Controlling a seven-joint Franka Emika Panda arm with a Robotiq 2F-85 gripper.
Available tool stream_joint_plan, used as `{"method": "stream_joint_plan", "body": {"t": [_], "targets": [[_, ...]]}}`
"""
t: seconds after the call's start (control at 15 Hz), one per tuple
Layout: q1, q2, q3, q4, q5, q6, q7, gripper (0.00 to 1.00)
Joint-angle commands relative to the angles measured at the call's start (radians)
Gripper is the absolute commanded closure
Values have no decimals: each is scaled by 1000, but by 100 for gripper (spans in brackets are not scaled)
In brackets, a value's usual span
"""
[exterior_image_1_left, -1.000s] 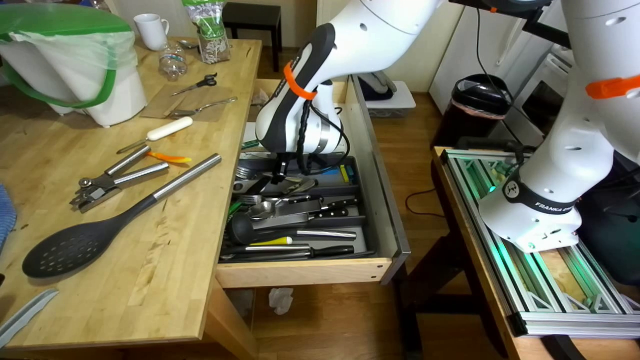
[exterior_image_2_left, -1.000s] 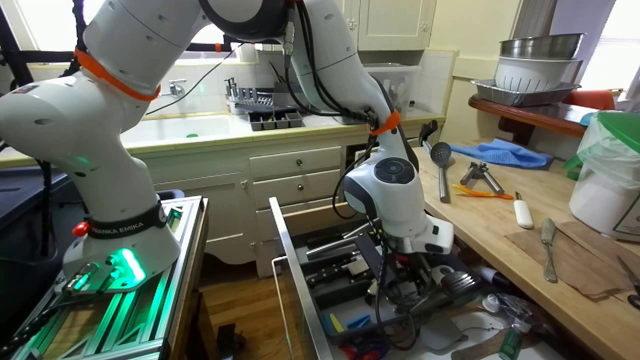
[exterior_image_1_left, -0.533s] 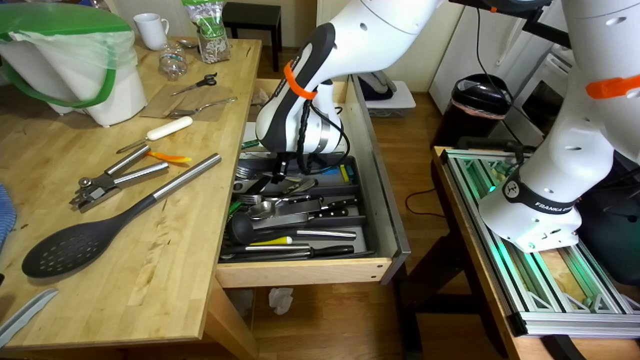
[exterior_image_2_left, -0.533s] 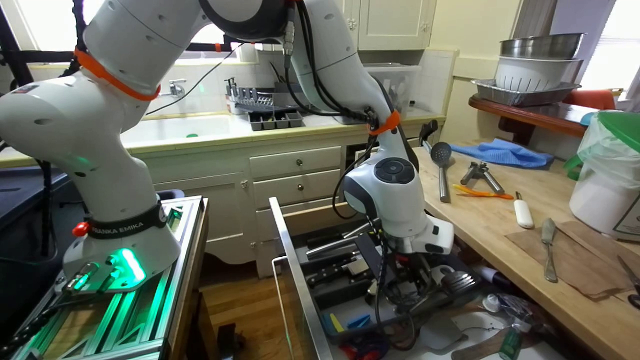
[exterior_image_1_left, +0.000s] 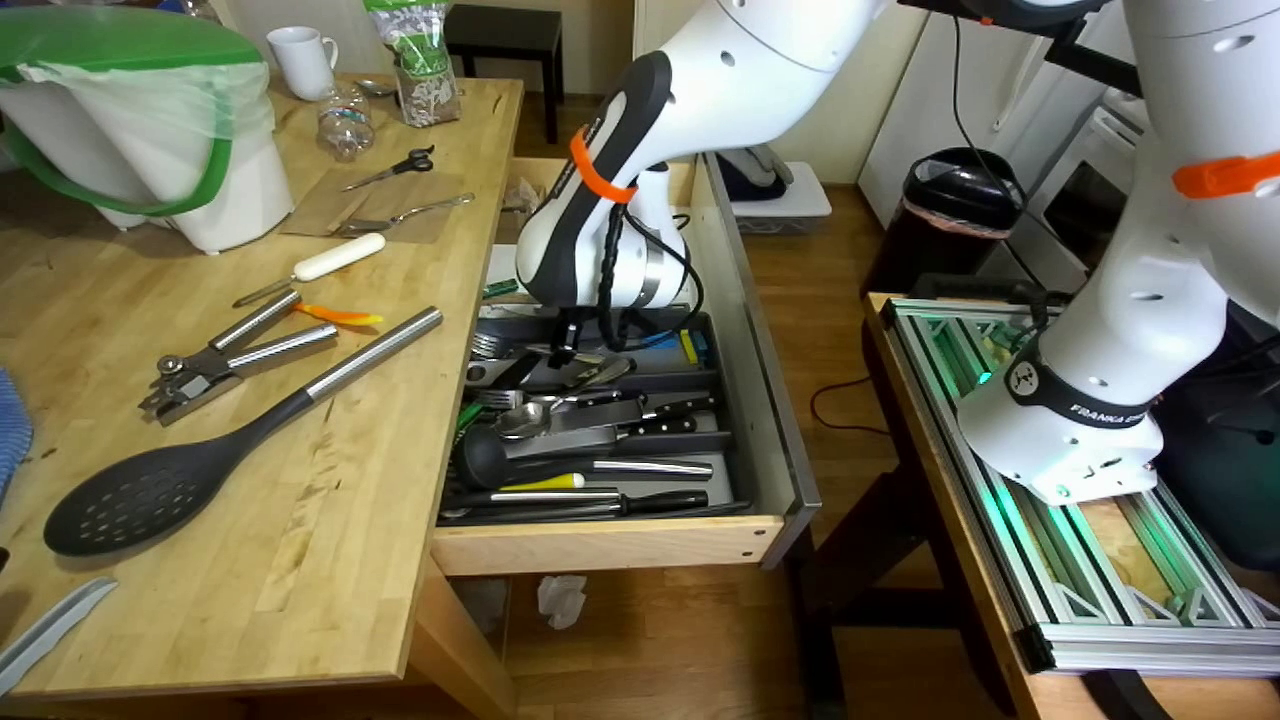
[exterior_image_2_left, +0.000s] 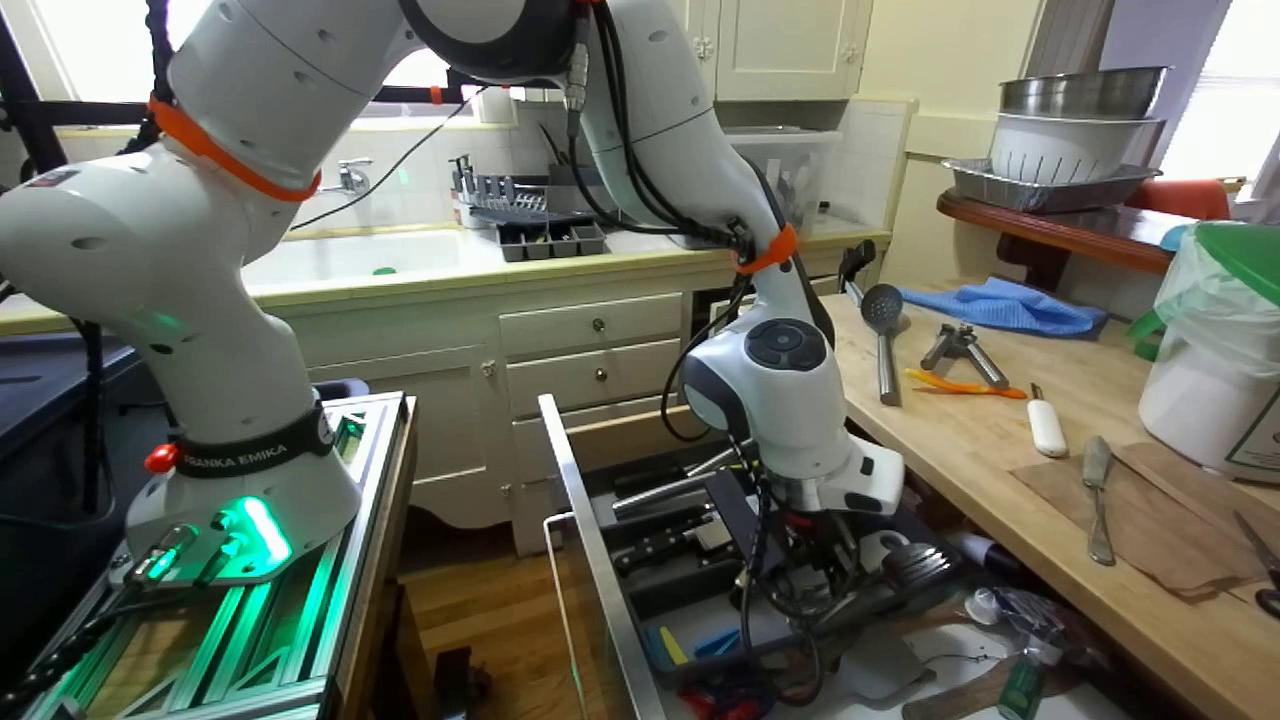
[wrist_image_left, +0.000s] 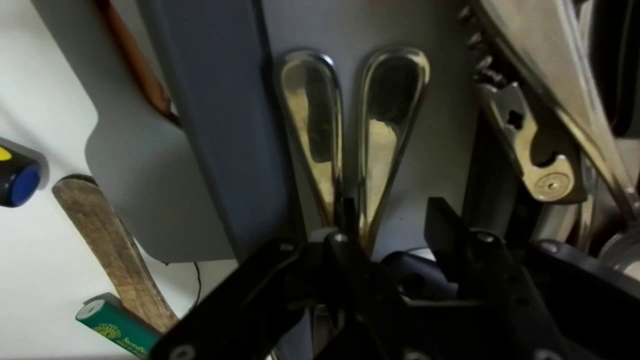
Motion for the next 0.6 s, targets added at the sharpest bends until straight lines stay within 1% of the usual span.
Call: {"method": "stream_joint_plan", "body": {"t": [0.0,0.2,0.4,0.47,0.53], "targets": [[13,13,-18,-4,-7,-10,26,60],[-1,18,-2,7,1,-9,10,65],[-4,25,1,12,0,-11,5,75],[-10,27,9,16,2,-14,-3,73],[-15,31,14,19,2,-15,-9,78]]}}
